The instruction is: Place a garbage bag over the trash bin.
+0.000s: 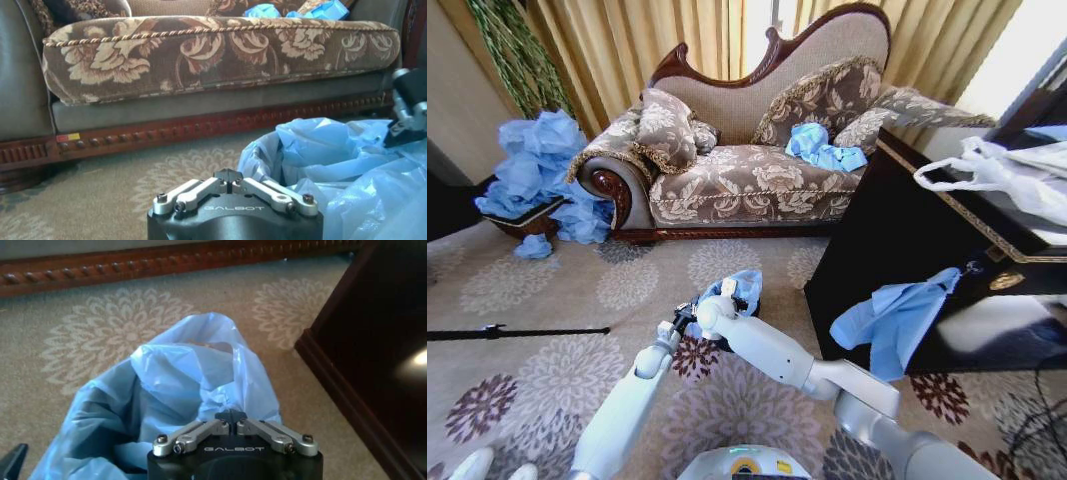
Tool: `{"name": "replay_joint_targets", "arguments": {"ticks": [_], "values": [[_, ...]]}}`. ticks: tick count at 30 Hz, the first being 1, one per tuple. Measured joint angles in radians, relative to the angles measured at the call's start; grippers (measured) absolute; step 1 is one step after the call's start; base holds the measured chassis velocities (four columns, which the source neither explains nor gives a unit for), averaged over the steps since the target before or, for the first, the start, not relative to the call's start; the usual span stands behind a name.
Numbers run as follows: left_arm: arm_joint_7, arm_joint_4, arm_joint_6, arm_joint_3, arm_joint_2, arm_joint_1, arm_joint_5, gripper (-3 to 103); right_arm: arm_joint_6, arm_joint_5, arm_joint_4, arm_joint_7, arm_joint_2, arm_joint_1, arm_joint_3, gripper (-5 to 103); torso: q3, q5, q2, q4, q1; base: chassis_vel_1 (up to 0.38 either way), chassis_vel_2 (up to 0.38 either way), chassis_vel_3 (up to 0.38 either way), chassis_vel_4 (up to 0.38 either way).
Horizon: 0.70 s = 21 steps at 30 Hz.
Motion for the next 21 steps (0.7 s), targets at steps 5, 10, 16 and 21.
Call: {"name": "replay_joint_targets", "arguments": {"ticks": [5, 10, 16, 21], "values": [[0.000, 0.001, -0.006, -0.001, -0.002, 0.003, -0.001, 0, 0.000, 0.019, 0.031, 0.021, -0.035, 0.003, -0.021, 0, 0.000, 0.0000, 0.000, 0.0000, 0.000, 0.000, 0.000, 0.000, 0.000], [0.000, -0.001, -0.008, -0.003, -0.002, 0.005, -0.003, 0, 0.000, 0.036, 0.060, 0.038, -0.064, 0.004, -0.039, 0, 0.000, 0.0000, 0.000, 0.0000, 0.000, 0.000, 0.000, 0.000, 0.000], [0.000, -0.008, -0.009, -0.005, -0.002, 0.010, -0.003, 0, 0.000, 0.043, 0.080, 0.051, -0.087, 0.007, -0.049, 0, 0.000, 0.0000, 0.000, 0.0000, 0.000, 0.000, 0.000, 0.000, 0.000], [-0.001, -0.023, -0.012, -0.007, 0.000, 0.016, -0.014, 0, 0.012, 0.023, 0.150, 0.038, -0.118, 0.015, -0.048, 0, 0.000, 0.0000, 0.000, 0.0001, 0.000, 0.000, 0.000, 0.000, 0.000]]}}
